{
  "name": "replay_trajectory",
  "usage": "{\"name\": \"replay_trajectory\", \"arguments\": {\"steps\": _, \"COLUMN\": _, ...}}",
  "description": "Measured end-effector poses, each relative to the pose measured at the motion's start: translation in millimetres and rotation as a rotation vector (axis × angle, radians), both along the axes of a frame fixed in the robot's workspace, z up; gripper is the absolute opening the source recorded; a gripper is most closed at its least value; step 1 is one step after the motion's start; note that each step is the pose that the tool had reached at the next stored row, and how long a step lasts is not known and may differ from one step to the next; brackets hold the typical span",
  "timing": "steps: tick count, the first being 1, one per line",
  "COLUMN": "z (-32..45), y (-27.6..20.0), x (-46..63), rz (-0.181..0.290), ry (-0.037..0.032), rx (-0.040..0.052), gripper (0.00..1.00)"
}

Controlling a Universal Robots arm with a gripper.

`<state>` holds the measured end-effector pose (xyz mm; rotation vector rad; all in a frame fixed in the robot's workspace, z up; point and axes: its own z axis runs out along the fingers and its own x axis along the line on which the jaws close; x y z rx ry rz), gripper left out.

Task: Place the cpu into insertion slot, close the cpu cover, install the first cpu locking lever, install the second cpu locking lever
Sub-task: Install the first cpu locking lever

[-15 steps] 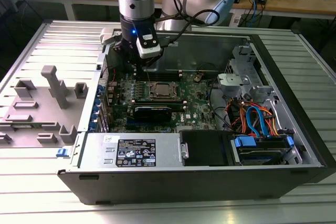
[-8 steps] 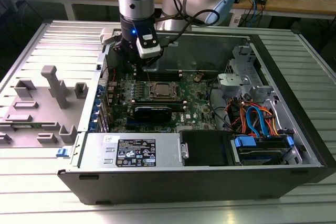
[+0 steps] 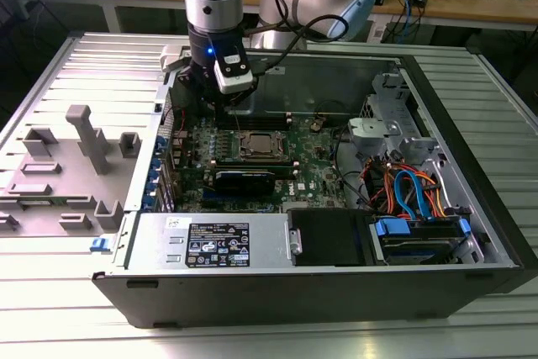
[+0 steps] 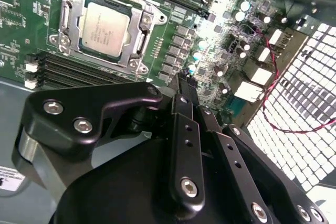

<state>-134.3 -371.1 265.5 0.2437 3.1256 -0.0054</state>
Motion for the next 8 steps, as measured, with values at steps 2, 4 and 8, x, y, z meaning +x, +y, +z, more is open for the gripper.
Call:
{"name": "replay_trajectory", "arguments": {"steps": 2, "z": 0.0, "y": 3.1, "x": 0.0, "rz": 0.010, "ry": -0.0005, "rx": 0.0000, "gripper": 0.11}}
{"name": "replay_trajectory", "arguments": {"steps": 4, "z": -0.1, "y": 5.4, "x": 0.0, "rz": 0.042, "ry": -0.0006, "rx": -0.0001, "gripper": 0.11}}
{"name": "replay_trajectory", "arguments": {"steps": 8, "z": -1.1, "y": 9.7, "x": 0.2, "rz": 0.079, "ry": -0.0009, "rx": 0.0000, "gripper": 0.11}}
